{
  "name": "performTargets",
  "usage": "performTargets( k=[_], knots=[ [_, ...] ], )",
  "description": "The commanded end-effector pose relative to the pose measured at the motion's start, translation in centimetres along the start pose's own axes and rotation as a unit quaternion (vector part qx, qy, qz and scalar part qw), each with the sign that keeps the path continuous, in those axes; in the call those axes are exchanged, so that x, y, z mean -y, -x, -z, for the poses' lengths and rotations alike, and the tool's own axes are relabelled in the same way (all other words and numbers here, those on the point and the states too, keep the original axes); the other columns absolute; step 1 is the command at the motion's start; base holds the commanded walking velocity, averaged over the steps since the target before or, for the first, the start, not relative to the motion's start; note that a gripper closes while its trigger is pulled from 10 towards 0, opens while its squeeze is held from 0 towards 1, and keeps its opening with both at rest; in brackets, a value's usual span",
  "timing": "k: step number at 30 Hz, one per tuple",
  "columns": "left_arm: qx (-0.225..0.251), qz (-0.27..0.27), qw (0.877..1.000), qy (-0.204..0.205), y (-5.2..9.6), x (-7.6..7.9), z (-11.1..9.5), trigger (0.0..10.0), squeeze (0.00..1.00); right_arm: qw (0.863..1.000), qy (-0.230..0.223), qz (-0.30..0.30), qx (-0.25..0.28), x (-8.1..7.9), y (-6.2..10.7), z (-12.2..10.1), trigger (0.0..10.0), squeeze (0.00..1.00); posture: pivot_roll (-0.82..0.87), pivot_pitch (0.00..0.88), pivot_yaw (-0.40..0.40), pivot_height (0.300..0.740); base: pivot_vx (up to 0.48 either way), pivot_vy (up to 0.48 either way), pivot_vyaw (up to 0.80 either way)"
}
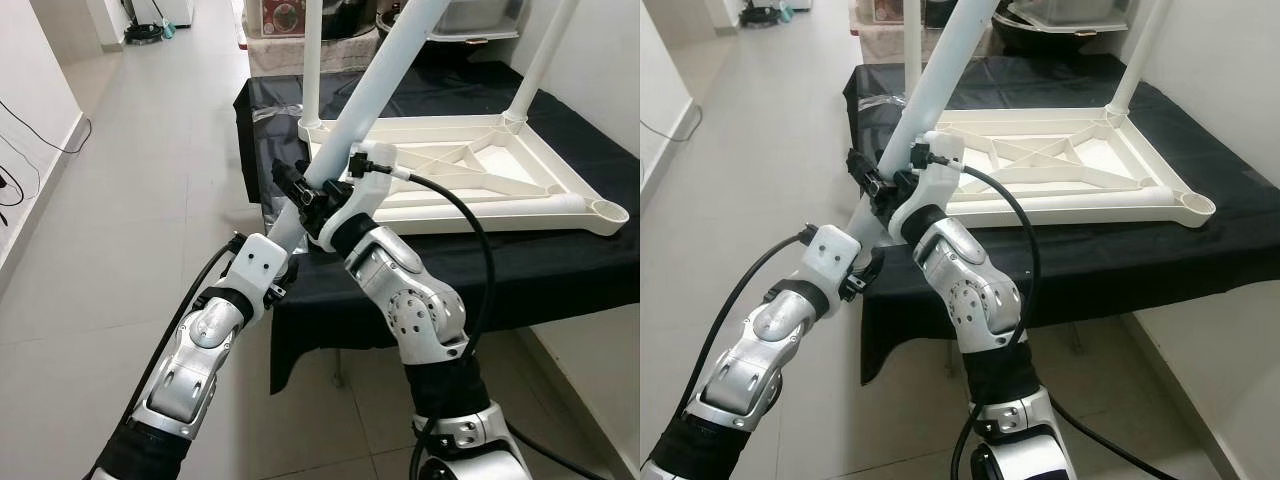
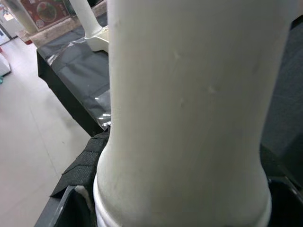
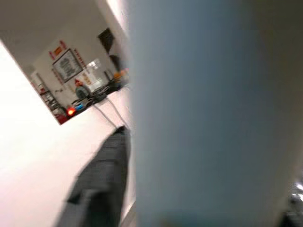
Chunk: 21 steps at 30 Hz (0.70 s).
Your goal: Building children table
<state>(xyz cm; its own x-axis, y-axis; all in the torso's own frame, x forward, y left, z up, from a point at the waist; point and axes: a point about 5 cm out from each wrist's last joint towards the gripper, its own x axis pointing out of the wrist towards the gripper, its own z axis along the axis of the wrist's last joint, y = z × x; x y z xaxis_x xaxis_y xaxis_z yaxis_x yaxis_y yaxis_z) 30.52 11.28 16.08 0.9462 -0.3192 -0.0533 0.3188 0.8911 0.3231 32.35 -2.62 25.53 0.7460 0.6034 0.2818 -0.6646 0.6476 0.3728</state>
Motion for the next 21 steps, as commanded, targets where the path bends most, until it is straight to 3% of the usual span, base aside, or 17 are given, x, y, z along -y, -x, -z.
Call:
performTargets(
  k=[1, 4, 5, 9, 11, 14, 15, 19, 20, 21],
  knots=[
    [0.004, 0.009, 1.0, 0.006, 0.2, 0.3, 0.0, 10.0, 0.0, 1.0, -0.008, -0.018, -0.007, -0.7, 0.0, 0.7, 10.0, 1.0, 0.01, 0.084, 0.001, 0.74, 0.0, 0.0, 0.0],
    [0.001, 0.006, 1.0, 0.025, 1.1, 0.2, 0.4, 10.0, 0.0, 1.0, 0.004, -0.023, 0.0, -0.2, 0.1, 0.3, 10.0, 0.92, 0.02, 0.084, 0.003, 0.74, 0.0, 0.0, 0.0],
    [0.004, 0.009, 0.999, 0.038, 1.6, 0.3, 0.4, 10.0, 0.0, 0.999, -0.004, -0.037, -0.005, 0.1, 0.1, 0.1, 10.0, 0.0, 0.02, 0.084, 0.003, 0.74, 0.0, 0.0, 0.0],
    [-0.001, 0.037, 0.997, 0.068, 3.6, 0.7, 0.9, 10.0, 0.0, 0.996, -0.001, -0.088, -0.026, 1.6, 0.3, -0.2, 10.0, 0.0, 0.02, 0.083, 0.008, 0.74, 0.0, 0.0, 0.0],
    [-0.001, 0.037, 0.997, 0.068, 3.6, 0.7, 0.9, 10.0, 0.0, 0.996, -0.001, -0.088, -0.026, 1.6, 0.3, -0.2, 10.0, 0.0, 0.02, 0.083, 0.008, 0.74, 0.0, 0.0, 0.0],
    [-0.018, 0.073, 0.992, 0.097, 5.7, 1.0, 1.7, 10.0, 0.0, 0.984, -0.037, -0.159, -0.071, 2.9, 0.7, -0.3, 10.0, 0.0, 0.03, 0.088, 0.008, 0.74, 0.0, 0.0, 0.0],
    [-0.018, 0.073, 0.992, 0.097, 5.7, 1.0, 1.7, 10.0, 0.0, 0.984, -0.037, -0.159, -0.071, 2.9, 0.7, -0.3, 10.0, 0.0, 0.03, 0.088, 0.008, 0.74, 0.0, 0.0, 0.0],
    [-0.03, 0.114, 0.981, 0.151, 7.7, 1.7, 1.9, 10.0, 0.0, 0.955, -0.059, -0.267, -0.112, 3.0, 1.7, -0.6, 10.0, 0.0, 0.04, 0.096, 0.004, 0.74, 0.0, 0.0, 0.0],
    [-0.03, 0.114, 0.981, 0.151, 7.7, 1.7, 1.9, 10.0, 0.0, 0.955, -0.059, -0.267, -0.112, 3.0, 1.7, -0.6, 10.0, 0.0, 0.04, 0.096, 0.004, 0.74, 0.0, 0.0, 0.0],
    [-0.031, 0.122, 0.978, 0.167, 8.1, 1.9, 1.8, 10.0, 0.0, 0.947, -0.065, -0.291, -0.12, 2.8, 1.9, -0.7, 10.0, 0.0, 0.04, 0.096, 0.004, 0.74, 0.0, 0.0, 0.0]
  ],
)
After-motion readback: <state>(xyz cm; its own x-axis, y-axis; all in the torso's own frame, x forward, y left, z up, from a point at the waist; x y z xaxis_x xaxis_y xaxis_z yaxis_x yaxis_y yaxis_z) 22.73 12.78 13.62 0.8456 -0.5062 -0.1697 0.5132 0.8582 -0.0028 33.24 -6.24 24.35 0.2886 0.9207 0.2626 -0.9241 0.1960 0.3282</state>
